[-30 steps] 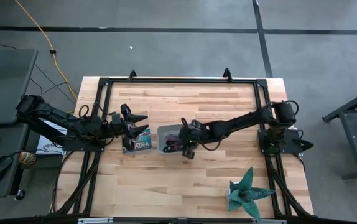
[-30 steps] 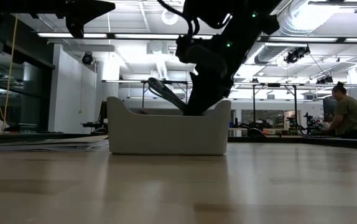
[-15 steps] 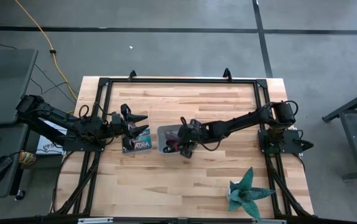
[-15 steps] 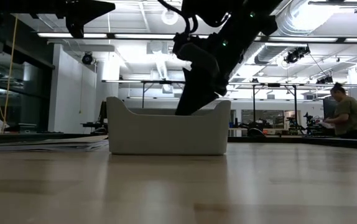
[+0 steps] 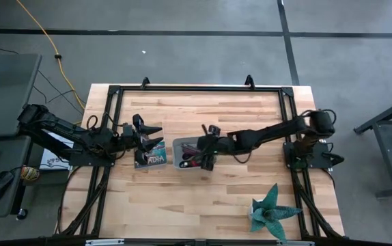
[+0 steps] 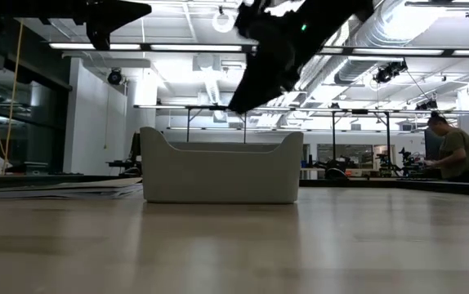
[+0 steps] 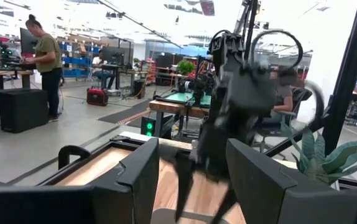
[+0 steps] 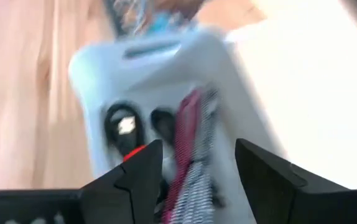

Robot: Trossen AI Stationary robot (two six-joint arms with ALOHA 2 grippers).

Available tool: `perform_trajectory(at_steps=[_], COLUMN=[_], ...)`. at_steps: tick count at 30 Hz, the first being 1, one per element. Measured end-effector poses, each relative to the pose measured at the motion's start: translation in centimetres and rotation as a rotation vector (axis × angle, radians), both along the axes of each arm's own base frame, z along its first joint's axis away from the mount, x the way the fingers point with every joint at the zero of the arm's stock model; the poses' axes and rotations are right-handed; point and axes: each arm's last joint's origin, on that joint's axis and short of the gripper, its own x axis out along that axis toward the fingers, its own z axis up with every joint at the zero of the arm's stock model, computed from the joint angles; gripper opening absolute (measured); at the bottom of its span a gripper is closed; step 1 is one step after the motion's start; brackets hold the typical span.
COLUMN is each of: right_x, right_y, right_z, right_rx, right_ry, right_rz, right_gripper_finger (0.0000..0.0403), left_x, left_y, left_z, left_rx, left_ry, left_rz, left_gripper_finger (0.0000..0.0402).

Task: Pick and place USB-C Cables
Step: Return to Home Position

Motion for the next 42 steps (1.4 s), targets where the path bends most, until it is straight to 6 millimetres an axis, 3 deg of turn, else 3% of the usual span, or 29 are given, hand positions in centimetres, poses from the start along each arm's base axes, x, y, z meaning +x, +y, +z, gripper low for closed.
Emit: perform_trajectory(at_steps=[6,13,20,24,42], right_x=[-4.7,-12.0,-16.4,-17.3,-17.3], right_y=[0.9,0.1,-0.7,-0.9,-1.1], right_z=[1.8,2.7,3.2,3.5,3.0], right_rx=[-0.086,0.036,0.103,0.106,0.053], right_ry=[-0.146,-0.524,-0.791,-0.821,-0.771], right_rz=[-0.039,-0.013,0.023,0.016,-0.054], right_gripper_finger=[0.0195,0.0195,0.0195,0.0195,0.0195], left_x=[0.0,0.0,0.0,0.0,0.0], left_y=[0.0,0.0,0.0,0.0,0.0], left_z=[0.0,0.1,0.1,0.1,0.0], left_rx=[0.001,-0.002,-0.002,-0.002,-0.001], left_ry=[0.005,-0.007,-0.007,-0.007,-0.004], left_rz=[0.000,0.000,0.001,0.001,0.001], left_gripper_finger=[0.0168,0.0168,0.0168,0.0168,0.0168])
